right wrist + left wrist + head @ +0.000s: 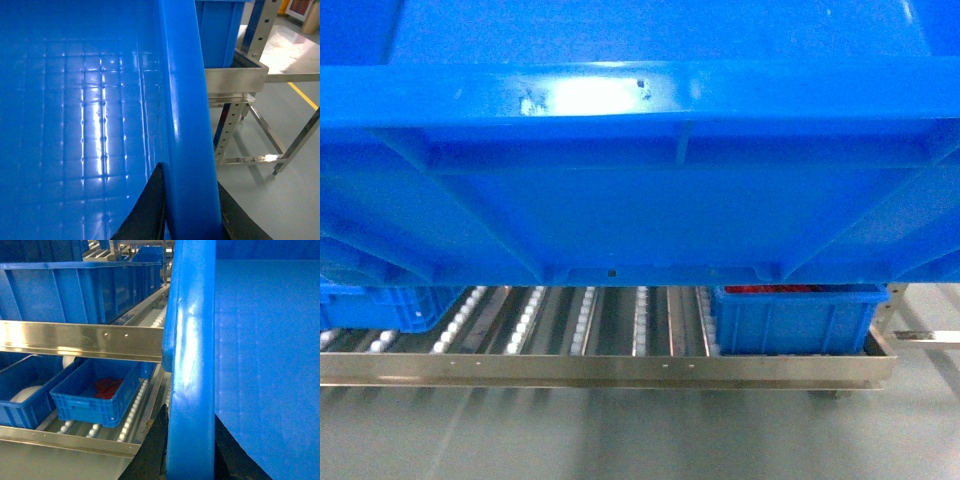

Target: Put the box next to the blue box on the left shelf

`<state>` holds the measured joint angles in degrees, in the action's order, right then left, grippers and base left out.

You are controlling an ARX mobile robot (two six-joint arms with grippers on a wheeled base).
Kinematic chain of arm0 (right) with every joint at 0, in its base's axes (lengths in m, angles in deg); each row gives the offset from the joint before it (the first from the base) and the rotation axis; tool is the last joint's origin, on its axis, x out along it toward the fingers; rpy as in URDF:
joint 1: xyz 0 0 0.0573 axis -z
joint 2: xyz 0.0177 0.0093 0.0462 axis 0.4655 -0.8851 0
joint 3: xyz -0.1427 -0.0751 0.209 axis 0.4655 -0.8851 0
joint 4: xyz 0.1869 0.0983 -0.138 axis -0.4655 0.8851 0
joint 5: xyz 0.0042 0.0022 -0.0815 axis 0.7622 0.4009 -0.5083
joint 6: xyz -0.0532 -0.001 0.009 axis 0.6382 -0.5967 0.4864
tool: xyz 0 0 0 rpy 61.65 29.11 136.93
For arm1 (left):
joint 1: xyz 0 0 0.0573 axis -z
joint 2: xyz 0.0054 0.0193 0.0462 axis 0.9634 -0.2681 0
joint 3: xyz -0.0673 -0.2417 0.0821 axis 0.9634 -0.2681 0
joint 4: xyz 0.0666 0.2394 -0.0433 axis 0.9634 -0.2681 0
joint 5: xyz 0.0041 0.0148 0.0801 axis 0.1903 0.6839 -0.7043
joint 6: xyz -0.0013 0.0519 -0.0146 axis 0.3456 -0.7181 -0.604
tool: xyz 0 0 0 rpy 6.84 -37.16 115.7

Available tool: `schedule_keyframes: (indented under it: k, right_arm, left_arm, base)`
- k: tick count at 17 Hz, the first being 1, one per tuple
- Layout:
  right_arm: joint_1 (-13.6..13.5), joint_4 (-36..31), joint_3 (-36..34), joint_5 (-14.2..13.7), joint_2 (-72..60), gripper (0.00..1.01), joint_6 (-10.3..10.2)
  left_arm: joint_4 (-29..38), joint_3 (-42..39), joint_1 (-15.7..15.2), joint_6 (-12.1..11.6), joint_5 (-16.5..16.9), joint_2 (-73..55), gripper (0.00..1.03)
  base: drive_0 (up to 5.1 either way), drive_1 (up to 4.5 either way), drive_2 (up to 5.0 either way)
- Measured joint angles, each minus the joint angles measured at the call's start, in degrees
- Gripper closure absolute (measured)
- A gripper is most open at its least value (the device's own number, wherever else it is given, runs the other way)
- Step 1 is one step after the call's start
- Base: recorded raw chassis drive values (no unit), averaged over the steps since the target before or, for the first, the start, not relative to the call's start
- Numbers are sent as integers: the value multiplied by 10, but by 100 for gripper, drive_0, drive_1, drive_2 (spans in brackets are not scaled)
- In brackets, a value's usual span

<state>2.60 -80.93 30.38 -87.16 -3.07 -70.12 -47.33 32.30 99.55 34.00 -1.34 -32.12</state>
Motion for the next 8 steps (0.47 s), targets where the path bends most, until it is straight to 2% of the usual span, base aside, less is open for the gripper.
schedule_keyframes:
  k: [8]
  right_arm:
    - [0, -1, 0, 0, 0, 88, 0]
  left_arm:
    - [2, 0, 0, 0, 0, 0, 92]
  base:
    - [-492, 249, 249]
